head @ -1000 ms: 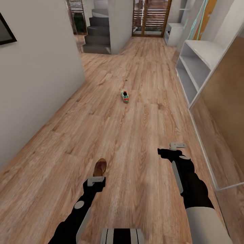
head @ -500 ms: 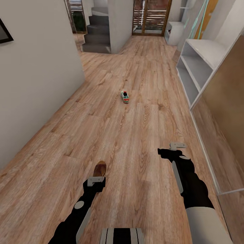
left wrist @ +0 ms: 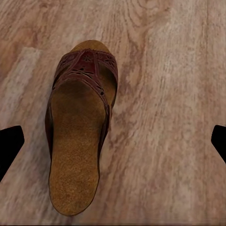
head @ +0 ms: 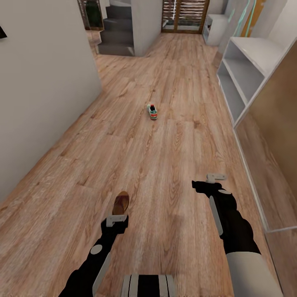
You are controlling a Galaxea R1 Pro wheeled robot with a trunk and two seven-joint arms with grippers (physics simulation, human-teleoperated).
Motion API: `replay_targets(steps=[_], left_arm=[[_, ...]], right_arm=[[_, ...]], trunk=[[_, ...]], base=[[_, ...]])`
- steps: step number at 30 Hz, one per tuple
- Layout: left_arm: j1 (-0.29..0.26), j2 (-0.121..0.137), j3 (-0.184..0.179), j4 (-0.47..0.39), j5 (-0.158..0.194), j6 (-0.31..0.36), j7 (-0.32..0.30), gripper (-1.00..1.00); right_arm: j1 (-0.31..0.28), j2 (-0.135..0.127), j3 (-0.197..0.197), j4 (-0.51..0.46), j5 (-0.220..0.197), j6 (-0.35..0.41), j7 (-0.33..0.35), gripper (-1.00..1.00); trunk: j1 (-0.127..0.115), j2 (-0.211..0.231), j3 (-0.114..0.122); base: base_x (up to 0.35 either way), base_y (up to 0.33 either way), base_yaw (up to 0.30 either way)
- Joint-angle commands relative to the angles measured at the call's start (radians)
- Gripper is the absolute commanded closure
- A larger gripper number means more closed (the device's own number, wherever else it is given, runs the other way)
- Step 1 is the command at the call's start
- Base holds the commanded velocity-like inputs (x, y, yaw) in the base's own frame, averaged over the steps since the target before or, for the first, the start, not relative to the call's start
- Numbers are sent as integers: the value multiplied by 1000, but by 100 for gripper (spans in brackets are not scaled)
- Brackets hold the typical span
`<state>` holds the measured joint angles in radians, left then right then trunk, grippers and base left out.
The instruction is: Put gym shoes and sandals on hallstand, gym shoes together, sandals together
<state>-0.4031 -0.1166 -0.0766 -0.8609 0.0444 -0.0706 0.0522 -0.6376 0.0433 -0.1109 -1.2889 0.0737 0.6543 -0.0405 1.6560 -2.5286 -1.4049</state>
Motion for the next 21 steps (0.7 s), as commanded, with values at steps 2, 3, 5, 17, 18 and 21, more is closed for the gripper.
replay_targets(steps=[2, 3, 5, 17, 18, 21], left_arm=[[0, 1, -3, 0, 5, -3, 6, -100], [0, 1, -2, 0, 5, -3, 6, -100], [0, 1, -2, 0, 5, -3, 6, -100], [0, 18, 0, -3, 5, -3, 8, -100], [0, 19, 0, -3, 5, -3, 8, -100], [0, 20, 0, -3, 5, -3, 8, -100]], right_arm=[[0, 1, -1, -1, 8, 5, 2, -100], [0, 1, -1, -1, 8, 5, 2, -100], [0, 1, -1, -1, 8, 5, 2, -100], [0, 1, 0, -1, 7, 5, 2, -100], [0, 1, 0, -1, 7, 5, 2, -100], [0, 1, -1, -1, 7, 5, 2, -100]], trunk=[[1, -1, -12], [1, -1, -17], [2, -1, -28], [6, -3, -73], [6, -3, -73], [6, -3, -74]], base=[[0, 0, 0], [0, 0, 0], [0, 0, 0], [0, 0, 0], [0, 0, 0], [0, 0, 0]])
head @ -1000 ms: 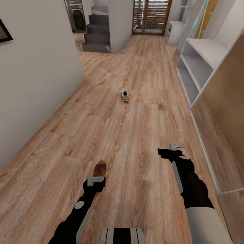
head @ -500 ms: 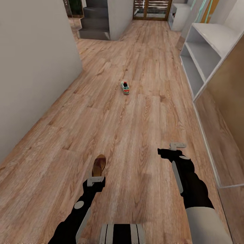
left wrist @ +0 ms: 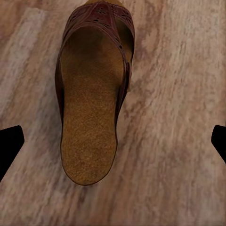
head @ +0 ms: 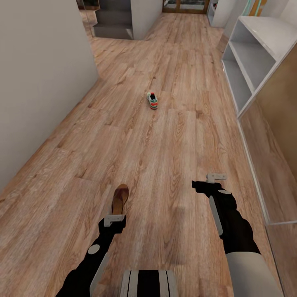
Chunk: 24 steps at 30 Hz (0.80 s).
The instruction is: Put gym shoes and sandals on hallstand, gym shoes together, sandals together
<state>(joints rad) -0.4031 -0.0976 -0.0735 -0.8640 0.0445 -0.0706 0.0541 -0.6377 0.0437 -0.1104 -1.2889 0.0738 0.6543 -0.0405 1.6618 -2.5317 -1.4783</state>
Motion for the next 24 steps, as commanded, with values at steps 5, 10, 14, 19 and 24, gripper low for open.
replay_targets(steps=[5, 10, 14, 19, 24], left_arm=[[0, 1, -3, 0, 5, -4, 6, -100], [0, 1, -3, 0, 5, -3, 6, -100], [0, 2, -3, 0, 5, -4, 6, -100], [0, 2, -3, 0, 5, -4, 6, -100], [0, 2, -2, -1, 5, -4, 6, -100]], right_arm=[[0, 1, -1, -1, 7, 5, 2, -100], [0, 1, -2, -1, 7, 5, 2, -100], [0, 1, -2, -1, 8, 5, 2, -100], [0, 2, -1, -2, 7, 5, 2, -100], [0, 2, 1, -39, 7, 5, 2, -100]], trunk=[[2, -1, -22], [3, -2, -45], [3, -2, -52], [3, -2, -57], [4, -3, -66]], base=[[0, 0, 0], [0, 0, 0], [0, 0, 0], [0, 0, 0], [0, 0, 0]])
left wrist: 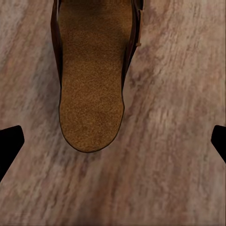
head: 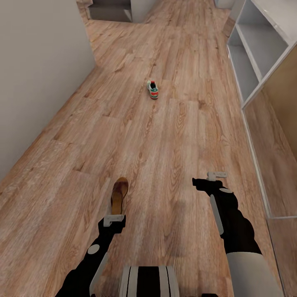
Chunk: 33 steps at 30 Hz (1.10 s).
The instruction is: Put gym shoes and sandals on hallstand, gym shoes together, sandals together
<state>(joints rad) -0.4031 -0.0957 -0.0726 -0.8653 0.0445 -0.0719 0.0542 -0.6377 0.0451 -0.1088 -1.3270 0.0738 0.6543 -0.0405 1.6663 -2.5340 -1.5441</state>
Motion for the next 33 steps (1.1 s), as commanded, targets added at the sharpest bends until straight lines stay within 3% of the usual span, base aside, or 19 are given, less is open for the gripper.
replay_targets(steps=[1, 15, 23, 33], left_arm=[[0, 1, -3, -1, 5, -3, 6, -100], [-1, 12, -3, -3, 5, -3, 6, -100], [-2, 14, -3, -3, 5, -3, 6, -100], [-2, 14, -3, -3, 5, -3, 6, -100]], right_arm=[[0, 1, 1, -26, 7, 5, 2, -100], [0, 2, 6, -41, 8, 5, 1, -100], [0, 2, 6, -41, 8, 5, 1, -100], [0, 1, 6, -41, 8, 5, 1, -100]], trunk=[[0, 0, -1], [0, 0, -9], [0, 0, -9], [0, 0, -9]], base=[[0, 0, 0], [0, 0, 0], [205, 0, 0], [24, 0, 0]])
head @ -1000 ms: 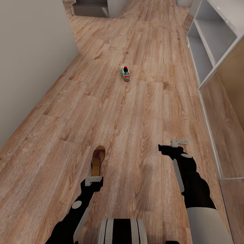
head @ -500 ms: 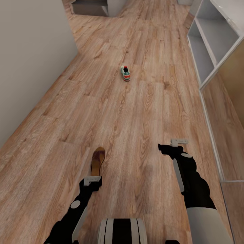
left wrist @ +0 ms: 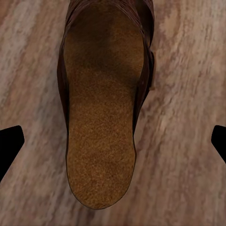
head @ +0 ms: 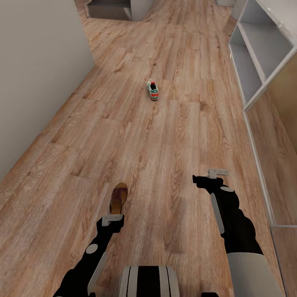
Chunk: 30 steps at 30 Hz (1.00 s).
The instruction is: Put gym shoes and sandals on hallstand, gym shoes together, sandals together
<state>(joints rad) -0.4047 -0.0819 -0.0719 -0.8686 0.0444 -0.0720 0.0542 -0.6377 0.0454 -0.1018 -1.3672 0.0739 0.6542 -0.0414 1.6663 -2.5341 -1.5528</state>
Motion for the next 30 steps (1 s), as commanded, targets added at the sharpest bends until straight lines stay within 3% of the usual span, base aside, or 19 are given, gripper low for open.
replay_targets(steps=[1, 5, 16, 27, 30], left_arm=[[0, 1, -3, 0, 5, -3, 6, -100], [0, 1, -3, 0, 5, -3, 6, -100], [0, 1, -3, 0, 5, -5, 6, -100], [0, 18, -3, 0, -8, -93, 6, -100], [0, 23, -3, 0, -11, -98, 6, -100]], right_arm=[[0, 1, -1, -1, 7, 5, 2, -100], [0, 1, -2, -1, 7, 5, 2, -100], [0, 1, -2, -1, 7, 5, 2, -100], [0, 1, -3, -1, 7, 5, 1, -100], [0, 1, -3, -1, 7, 5, 0, -100]], trunk=[[0, 0, -1], [0, 0, -3], [5, -3, -62], [10, -5, -122], [10, -5, -124]], base=[[3, 0, 0], [1, 0, 0], [0, 0, 0], [0, 0, 0], [0, 0, 0]])
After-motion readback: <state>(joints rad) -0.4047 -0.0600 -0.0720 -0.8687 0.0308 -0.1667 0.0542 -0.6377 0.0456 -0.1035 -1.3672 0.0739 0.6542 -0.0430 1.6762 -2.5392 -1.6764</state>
